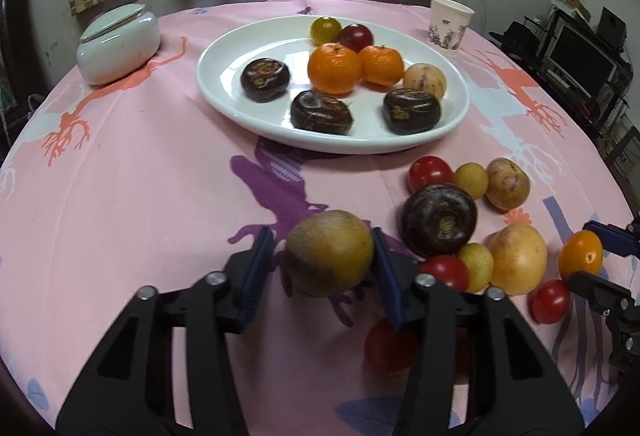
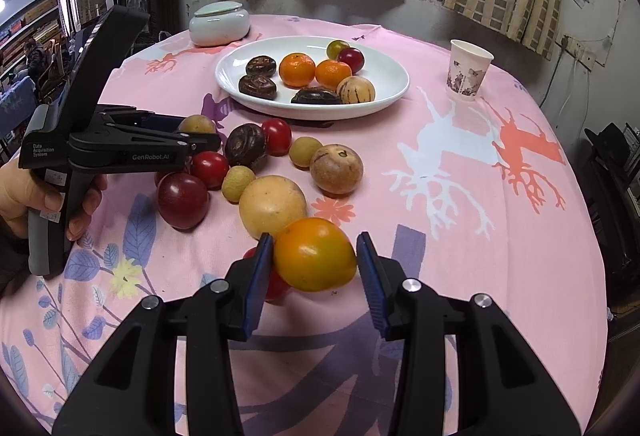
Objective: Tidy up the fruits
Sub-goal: 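Grasp a yellow-orange fruit with the right tool while the left tool grasps a tan round fruit, then carry both fruits onto the white plate and open both tools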
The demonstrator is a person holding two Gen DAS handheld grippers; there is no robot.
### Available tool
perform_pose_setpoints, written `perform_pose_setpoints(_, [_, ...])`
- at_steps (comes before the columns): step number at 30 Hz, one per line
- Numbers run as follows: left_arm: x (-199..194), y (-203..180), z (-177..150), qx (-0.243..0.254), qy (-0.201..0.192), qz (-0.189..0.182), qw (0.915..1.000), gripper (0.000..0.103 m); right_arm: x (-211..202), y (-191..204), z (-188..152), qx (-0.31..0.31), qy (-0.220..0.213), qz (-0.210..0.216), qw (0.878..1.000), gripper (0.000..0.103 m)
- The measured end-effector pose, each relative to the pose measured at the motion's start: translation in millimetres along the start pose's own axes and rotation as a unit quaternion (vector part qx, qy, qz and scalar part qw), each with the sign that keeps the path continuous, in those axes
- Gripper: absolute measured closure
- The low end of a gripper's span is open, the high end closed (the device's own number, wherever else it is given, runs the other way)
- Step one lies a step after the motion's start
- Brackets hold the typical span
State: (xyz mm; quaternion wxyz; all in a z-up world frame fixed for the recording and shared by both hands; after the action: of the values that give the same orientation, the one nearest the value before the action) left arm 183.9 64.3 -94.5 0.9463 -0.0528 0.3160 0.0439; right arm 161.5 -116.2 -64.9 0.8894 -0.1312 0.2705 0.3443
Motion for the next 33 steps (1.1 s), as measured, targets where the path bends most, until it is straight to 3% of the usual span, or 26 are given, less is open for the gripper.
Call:
perform_pose_setpoints(17, [-25.3, -0.7, -8.4, -0.011, 0.006, 0.007, 0.9999, 0.063, -4.6, -4.4, 3.0, 0.002, -0.011, -0.009, 1.000, 0.060])
perform_pose_setpoints(24, [-61.7, 1.7, 2.2, -0.015, -0.023, -0.004, 0.9996, 0.063, -14.5, -13.4, 14.3, 0.037, -0.045, -0.004, 0.998, 0.060])
perform_pose_setpoints(29, [-79.9, 10.8, 18.9, -0.015, -0.043, -0.005, 0.9989, 0.063, -13.9, -20.4, 18.2, 0.053, -0.050, -0.032, 0.997, 0.060])
perform_pose_setpoints(33, [-88.5, 15.1, 40.5, -0.002, -0.062, -0.002, 0.9981, 0.062, -19.0, -16.6, 37.0, 0.050, -0.067, -0.020, 0.996, 0.060])
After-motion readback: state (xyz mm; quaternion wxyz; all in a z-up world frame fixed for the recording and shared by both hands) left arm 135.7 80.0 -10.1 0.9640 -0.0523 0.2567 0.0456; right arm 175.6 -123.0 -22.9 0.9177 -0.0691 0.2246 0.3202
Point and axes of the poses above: each gripper's, at about its wrist camera, not at the fingertips, and x roughly the way its jaws point, y to its left, z to its top, the point moved 6 cm from there along x, roughly the way its jaws point, and after that the axes turned 13 degrees about -y, right-handed, at the moved point
